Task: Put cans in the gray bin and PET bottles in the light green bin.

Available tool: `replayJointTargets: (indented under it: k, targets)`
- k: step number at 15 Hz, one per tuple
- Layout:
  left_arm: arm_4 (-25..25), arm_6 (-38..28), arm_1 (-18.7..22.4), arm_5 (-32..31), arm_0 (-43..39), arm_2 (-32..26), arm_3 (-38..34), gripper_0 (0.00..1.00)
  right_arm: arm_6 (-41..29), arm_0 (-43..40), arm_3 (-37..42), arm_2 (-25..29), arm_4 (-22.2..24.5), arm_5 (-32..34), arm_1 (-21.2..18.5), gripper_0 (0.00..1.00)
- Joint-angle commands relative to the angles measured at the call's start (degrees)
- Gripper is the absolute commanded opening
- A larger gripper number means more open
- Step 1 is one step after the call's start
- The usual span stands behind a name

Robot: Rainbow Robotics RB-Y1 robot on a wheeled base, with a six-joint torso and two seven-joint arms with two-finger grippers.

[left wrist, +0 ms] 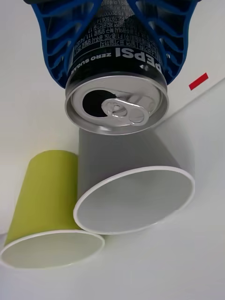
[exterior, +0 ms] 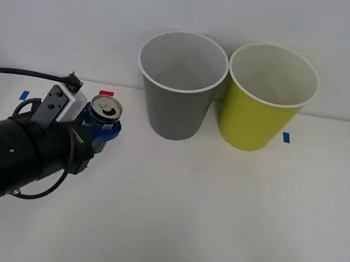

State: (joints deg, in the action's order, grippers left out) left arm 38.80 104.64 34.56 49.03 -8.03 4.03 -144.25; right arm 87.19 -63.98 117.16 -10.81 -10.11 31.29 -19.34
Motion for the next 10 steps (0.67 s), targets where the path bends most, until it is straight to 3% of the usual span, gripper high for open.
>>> replayJointTargets:
  k: [1, 4, 7, 10]
  targets:
    - [6.6, 6.6, -6.6, 14.3, 8.4, -8.9, -1.9, 0.0, 0.0, 0.0, 0.0, 0.0, 0.0, 0.0, 0.0, 1.0]
    - [5.7, 7.2, -10.1, 15.8, 11.2, -9.8, -1.8, 0.0, 0.0, 0.0, 0.0, 0.0, 0.0, 0.0, 0.0, 1.0]
    - [4.7, 10.9, -14.2, 22.6, 16.5, -11.8, -1.7, 0.0, 0.0, 0.0, 0.0, 0.0, 0.0, 0.0, 0.0, 1.0]
    - [0.0, 11.0, -17.5, 27.7, 22.7, -11.7, -0.6, 0.0, 0.0, 0.0, 0.0, 0.0, 0.0, 0.0, 0.0, 1.0]
